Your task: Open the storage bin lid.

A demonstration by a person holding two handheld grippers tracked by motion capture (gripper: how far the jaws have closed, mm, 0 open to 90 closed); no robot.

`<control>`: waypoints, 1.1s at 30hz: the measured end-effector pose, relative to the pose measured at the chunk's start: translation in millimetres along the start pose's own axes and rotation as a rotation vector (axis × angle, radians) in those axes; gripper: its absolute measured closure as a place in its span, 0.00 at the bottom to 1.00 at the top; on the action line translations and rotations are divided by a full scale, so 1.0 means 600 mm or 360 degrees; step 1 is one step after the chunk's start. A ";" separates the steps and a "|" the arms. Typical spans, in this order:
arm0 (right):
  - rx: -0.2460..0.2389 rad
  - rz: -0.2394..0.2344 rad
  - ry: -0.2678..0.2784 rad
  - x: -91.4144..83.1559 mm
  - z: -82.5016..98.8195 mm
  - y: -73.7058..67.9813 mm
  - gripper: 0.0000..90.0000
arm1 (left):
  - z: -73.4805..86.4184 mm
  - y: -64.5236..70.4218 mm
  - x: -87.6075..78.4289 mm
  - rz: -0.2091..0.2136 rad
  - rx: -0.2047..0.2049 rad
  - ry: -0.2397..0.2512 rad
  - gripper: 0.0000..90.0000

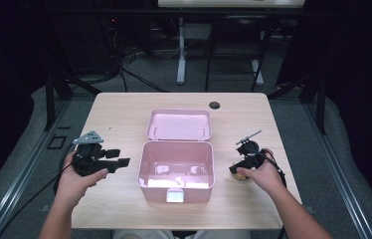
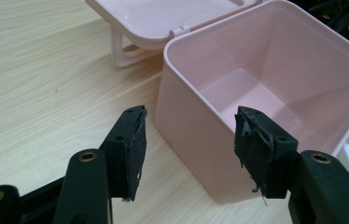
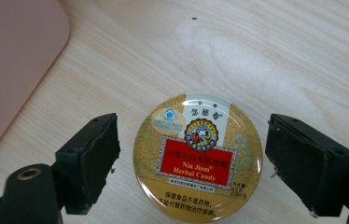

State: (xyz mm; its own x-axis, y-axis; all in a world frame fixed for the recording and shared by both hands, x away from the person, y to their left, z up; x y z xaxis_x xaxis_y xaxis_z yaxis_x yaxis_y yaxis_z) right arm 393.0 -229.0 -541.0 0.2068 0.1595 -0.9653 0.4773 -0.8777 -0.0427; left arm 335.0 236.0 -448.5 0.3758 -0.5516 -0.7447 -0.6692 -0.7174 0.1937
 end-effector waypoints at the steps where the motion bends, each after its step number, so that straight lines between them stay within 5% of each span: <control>1: -0.0003 0.0003 0.0000 0.002 0.001 0.000 0.19 | 0.000 -0.001 0.000 -0.0002 -0.0002 0.0000 0.49; 33: -0.0013 0.0009 -0.0083 0.008 0.020 0.005 0.24 | 0.002 -0.005 -0.001 -0.0009 -0.0006 -0.0003 0.49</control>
State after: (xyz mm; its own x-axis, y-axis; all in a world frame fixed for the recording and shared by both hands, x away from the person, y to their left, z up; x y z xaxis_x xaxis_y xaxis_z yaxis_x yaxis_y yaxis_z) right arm 385.2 -236.4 -548.6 0.1649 0.1308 -0.9776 0.4836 -0.8746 -0.0354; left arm 336.1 239.0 -449.6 0.3783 -0.5465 -0.7471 -0.6646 -0.7222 0.1917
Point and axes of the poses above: each handheld gripper's, and its own axes: x roughly forward along the jaws, z roughly out of its underside, y roughly to its right, the point moved 1 cm from there along x, roughly forward along the jaws, and after that the axes turned 10 degrees about -y, right-handed, at the moved point
